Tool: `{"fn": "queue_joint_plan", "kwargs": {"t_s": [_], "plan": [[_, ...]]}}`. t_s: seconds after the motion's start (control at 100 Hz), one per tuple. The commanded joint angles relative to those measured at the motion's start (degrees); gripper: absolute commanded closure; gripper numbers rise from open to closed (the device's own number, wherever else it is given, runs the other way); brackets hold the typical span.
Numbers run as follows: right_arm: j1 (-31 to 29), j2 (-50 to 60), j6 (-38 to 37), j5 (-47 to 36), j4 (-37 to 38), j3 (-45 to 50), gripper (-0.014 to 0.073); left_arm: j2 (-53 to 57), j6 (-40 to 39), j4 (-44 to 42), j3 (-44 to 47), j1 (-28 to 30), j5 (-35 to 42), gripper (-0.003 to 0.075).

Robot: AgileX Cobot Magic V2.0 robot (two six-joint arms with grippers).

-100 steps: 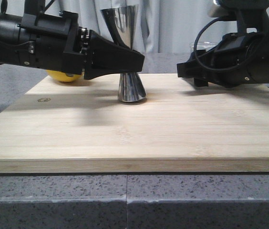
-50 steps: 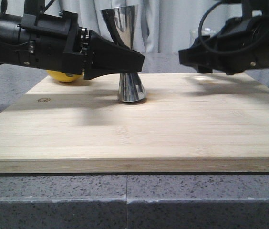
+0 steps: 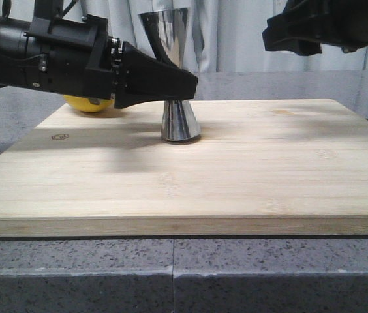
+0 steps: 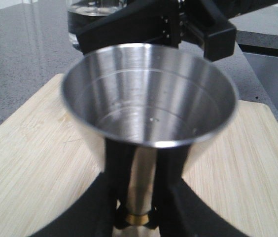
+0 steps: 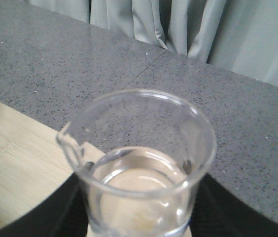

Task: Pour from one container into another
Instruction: 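Lift the beaker with the right gripper over the jigger's upper cup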

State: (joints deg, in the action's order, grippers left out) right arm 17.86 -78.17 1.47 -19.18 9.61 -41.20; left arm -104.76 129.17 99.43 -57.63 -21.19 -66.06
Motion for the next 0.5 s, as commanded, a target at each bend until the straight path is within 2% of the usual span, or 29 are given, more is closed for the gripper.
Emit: {"fn": "queue_joint_plan", "kwargs": {"t_s": [0.0,0.16,0.49], "plan": [[0.28,2.79,-0.06,-0.95,1.55,-3.16,0.0347,2.23,-2.27,2.15,-2.96,-0.87,-6.45,0.0617],[2.5,2.79,-0.06,4.49,5.45,-6.75,0.0347,2.23,-7.06,-3.44,-6.48,-2.25,-5.03,0.0617],[6.11,2.79,-0.06,10.45,13.2,-11.66,0.0347,2.23,-13.51,-7.27,-10.67,-4.5,-1.3,0.0617]]}}
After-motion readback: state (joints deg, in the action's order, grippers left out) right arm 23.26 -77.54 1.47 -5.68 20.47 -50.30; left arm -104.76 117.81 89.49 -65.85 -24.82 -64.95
